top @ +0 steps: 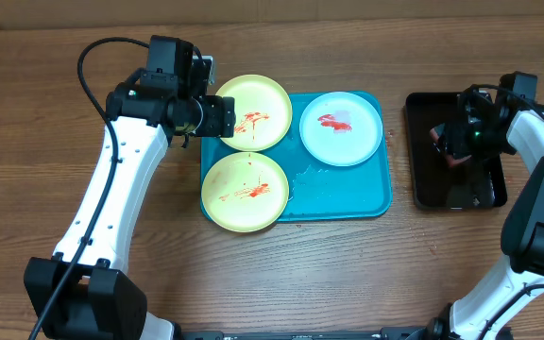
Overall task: Clean dirty plates on tray and stack at the side
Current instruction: 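Grasp the green-and-orange sponge with the right gripper and lift it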
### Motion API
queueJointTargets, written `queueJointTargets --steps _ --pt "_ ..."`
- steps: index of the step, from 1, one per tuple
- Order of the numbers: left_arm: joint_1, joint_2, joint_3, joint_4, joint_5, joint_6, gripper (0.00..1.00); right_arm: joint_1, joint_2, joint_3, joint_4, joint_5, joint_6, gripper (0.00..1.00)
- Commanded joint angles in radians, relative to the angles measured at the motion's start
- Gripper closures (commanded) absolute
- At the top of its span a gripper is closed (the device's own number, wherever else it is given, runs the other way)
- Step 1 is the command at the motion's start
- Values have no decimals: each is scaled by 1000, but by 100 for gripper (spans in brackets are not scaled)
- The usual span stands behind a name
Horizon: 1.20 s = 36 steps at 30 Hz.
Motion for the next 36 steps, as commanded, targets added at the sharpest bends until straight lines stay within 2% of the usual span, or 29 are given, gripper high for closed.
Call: queueJointTargets --steps 1,4,8,18,21,23,25,26,36 --pt "0 6 25 4 -11 -14 15 0 4 -15 20 5 11 49" --pt "0 6 25 4 -11 -14 15 0 4 -15 25 26 58 60" --pt "0 7 25 4 -11 -14 15 0 4 -15 37 26 117 69" --pt "0 27 23 4 -10 -37 15 4 4 -15 16 26 188 71" --pt "-1 34 23 3 -10 -40 22 4 4 -15 3 26 241 74" --pt "-2 34 23 5 -10 -40 23 4 4 -15 -9 25 265 79" --pt "-2 34 23 11 -10 -40 24 5 4 -15 -22 25 265 94" --pt "-2 34 23 13 -10 -40 24 5 4 -14 -29 26 274 96" --pt "-2 34 23 37 -9 -87 28 5 -47 95 -192 1 388 96"
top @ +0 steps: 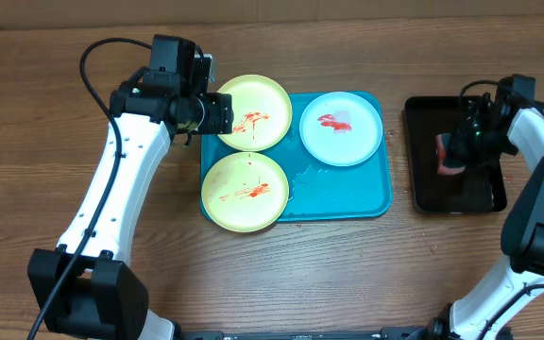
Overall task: Clean dirty plates on tray and stack at the side
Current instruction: 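Grasp the green-and-orange sponge with the right gripper and lift it, then grip the white plate rim with the left gripper to hold it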
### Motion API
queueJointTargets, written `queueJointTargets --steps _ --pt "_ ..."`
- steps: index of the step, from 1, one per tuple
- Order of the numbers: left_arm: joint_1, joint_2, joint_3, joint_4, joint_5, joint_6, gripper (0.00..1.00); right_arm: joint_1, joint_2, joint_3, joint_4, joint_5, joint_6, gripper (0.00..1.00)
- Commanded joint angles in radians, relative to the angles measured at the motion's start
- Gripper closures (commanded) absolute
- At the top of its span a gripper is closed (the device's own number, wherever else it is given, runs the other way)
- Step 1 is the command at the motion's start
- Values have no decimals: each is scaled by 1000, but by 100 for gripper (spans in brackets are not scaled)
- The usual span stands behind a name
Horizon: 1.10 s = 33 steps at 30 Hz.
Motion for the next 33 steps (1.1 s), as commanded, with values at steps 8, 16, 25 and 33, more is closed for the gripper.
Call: queueJointTargets --steps 8,16,25,33 --pt "-2 9 23 11 37 -55 28 5 -114 195 -197 -126 45 96" --pt "-26 10 23 31 37 -136 28 6 -143 308 -312 -212 45 96" --pt "-183 87 23 155 50 -397 41 36 -143 377 -347 -272 47 96" --pt "-261 319 139 230 123 -559 53 70 -143 377 -343 -271 46 96"
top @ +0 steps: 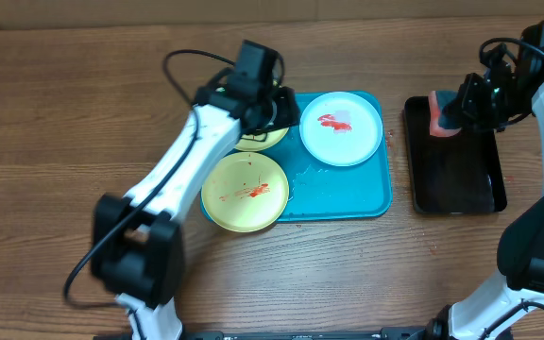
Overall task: Clean dirty plates on tray and stack at the side
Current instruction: 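Grip the white plate rim with the left gripper to hold it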
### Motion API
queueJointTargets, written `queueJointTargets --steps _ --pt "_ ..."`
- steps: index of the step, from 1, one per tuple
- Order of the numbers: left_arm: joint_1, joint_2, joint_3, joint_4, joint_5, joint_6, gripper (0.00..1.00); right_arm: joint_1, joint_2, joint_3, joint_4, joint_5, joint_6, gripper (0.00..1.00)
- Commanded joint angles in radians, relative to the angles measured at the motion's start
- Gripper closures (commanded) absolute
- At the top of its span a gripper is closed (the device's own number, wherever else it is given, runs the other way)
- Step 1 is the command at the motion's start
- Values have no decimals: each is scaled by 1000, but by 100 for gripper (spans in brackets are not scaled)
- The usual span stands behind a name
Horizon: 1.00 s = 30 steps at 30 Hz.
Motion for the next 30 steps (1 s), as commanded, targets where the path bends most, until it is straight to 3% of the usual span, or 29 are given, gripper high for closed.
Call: queueJointTargets --steps 1,13,21,24,30 --pt "-15 106 84 0 40 -108 59 17 -38 33 6 -27 -3 96" --pt "-41 295 106 17 121 -243 70 64 -38 32 13 -6 -3 96" --pt "-51 325 106 27 50 -256 79 64 -38 32 13 -5 -3 96" --pt "-52 325 106 29 27 -256 95 64 -38 32 13 -5 -3 96" --pt "-57 325 106 26 2 -187 96 100 -38 32 13 -5 -14 96"
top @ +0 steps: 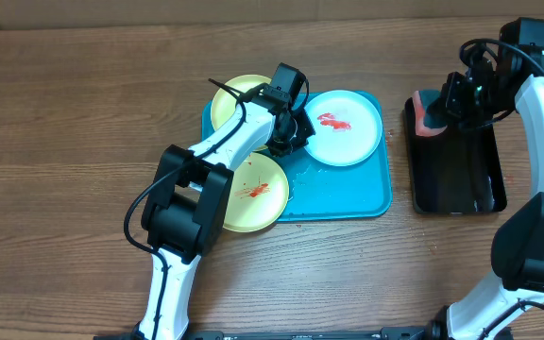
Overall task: Clean dirty plates on tray and stack at the side
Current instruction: 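Grip the white plate rim with the left gripper to hold it, then scrub the white plate's red smear with the sponge in the right gripper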
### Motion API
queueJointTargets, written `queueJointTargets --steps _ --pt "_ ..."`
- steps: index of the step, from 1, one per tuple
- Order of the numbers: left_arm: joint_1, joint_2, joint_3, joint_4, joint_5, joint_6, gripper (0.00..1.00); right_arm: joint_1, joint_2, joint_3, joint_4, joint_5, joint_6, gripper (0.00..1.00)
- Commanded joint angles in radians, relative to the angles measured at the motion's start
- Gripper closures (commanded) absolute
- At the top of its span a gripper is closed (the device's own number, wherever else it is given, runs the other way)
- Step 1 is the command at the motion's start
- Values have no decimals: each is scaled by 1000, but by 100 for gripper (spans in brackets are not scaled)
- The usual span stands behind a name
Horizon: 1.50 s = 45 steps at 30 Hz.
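A teal tray (348, 198) carries three smeared plates. The upper yellow plate (229, 99) is partly hidden under my left arm. The lower yellow plate (253, 194) overhangs the tray's left edge. A pale blue plate (348, 132) with a red smear lies at the tray's far right. My left gripper (289, 140) sits between the upper yellow plate and the blue plate's left rim; its jaws are too dark to read. My right gripper (439, 111) is shut on a pink-red sponge (431, 118) over the far left corner of the black tray (456, 179).
The black tray lies on the wooden table to the right of the teal tray, with a narrow strip of table between them. Some wet smears show on the teal tray's floor near the lower yellow plate. My left arm crosses over the lower yellow plate's left side.
My left gripper has shifted right, from over the upper yellow plate to the gap beside the blue plate's left rim. The right gripper with the sponge has edged slightly left.
At first my left gripper was at the upper yellow plate's left rim and my right gripper was low in the black tray at the sponge. Later the right gripper held the sponge at the tray's far left corner, and the left gripper was over the yellow plate, now beside the blue one.
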Motion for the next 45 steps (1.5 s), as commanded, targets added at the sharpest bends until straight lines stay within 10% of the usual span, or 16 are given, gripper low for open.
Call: queueJointTargets --steps 1,17,45 --pt "-8 13 23 -5 -38 73 96 41 -38 32 7 -6 -19 96" --pt "-8 12 101 -179 -64 293 96 237 -36 28 39 120 7 96" --pt "-14 12 105 -206 -33 322 96 430 267 -70 296 236 318 96"
